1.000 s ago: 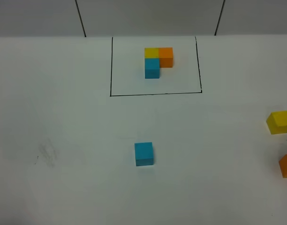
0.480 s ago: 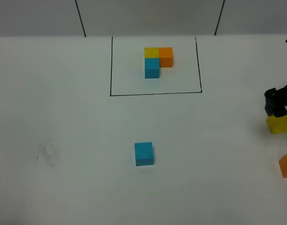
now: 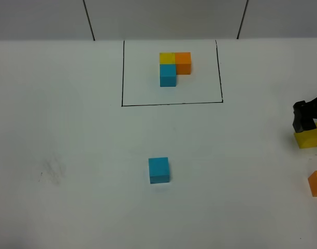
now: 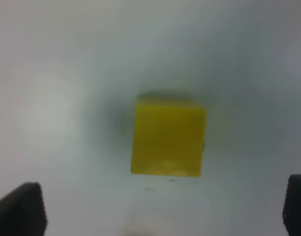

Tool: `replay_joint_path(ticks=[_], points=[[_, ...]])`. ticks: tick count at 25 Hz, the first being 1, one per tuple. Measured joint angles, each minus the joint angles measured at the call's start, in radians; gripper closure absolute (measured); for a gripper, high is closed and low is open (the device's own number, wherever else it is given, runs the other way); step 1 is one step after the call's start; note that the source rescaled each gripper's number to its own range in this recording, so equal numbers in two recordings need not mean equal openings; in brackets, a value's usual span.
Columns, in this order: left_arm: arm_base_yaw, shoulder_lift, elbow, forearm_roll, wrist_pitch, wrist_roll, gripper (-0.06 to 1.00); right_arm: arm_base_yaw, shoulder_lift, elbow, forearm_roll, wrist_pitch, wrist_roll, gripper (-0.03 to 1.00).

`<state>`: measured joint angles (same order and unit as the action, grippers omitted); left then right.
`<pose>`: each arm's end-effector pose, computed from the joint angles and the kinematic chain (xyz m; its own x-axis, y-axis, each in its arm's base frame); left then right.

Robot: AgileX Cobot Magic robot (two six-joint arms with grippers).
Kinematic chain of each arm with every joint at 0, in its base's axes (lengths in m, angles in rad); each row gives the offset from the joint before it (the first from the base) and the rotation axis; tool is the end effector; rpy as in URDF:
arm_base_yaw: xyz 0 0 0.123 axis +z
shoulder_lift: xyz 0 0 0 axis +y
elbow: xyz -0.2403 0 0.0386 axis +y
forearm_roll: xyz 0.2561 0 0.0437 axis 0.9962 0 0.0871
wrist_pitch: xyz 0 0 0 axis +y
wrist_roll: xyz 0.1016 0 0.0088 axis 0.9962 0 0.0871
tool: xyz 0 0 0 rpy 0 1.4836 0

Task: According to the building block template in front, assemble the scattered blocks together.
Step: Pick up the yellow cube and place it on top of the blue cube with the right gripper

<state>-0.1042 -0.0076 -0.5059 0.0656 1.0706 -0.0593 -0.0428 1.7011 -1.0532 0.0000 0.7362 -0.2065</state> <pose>0.0521 0.0004 0.2775 -0.4508 0.0192 -0.8924 0.0403 0.9992 0.0012 0.3273 -0.0140 0.1383 -0.9502 -0.1645 -0.2647 -0.1553 0.9863 -0.0555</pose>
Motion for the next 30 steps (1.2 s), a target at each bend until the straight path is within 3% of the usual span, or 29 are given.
replay_joint_path(ticks=[18, 21, 25, 30], points=[[0.000, 0.000, 0.000, 0.000, 0.000, 0.000, 0.27, -0.012, 0.197, -0.001, 0.005, -0.129, -0.005, 0.07], [0.000, 0.000, 0.000, 0.000, 0.000, 0.000, 0.27, -0.013, 0.220, -0.001, 0.005, -0.147, -0.006, 0.22], [0.000, 0.000, 0.000, 0.000, 0.000, 0.000, 0.27, -0.013, 0.226, -0.002, 0.008, -0.159, -0.006, 0.79], [0.000, 0.000, 0.000, 0.000, 0.000, 0.000, 0.27, -0.006, 0.206, -0.004, 0.012, -0.160, -0.005, 0.76]])
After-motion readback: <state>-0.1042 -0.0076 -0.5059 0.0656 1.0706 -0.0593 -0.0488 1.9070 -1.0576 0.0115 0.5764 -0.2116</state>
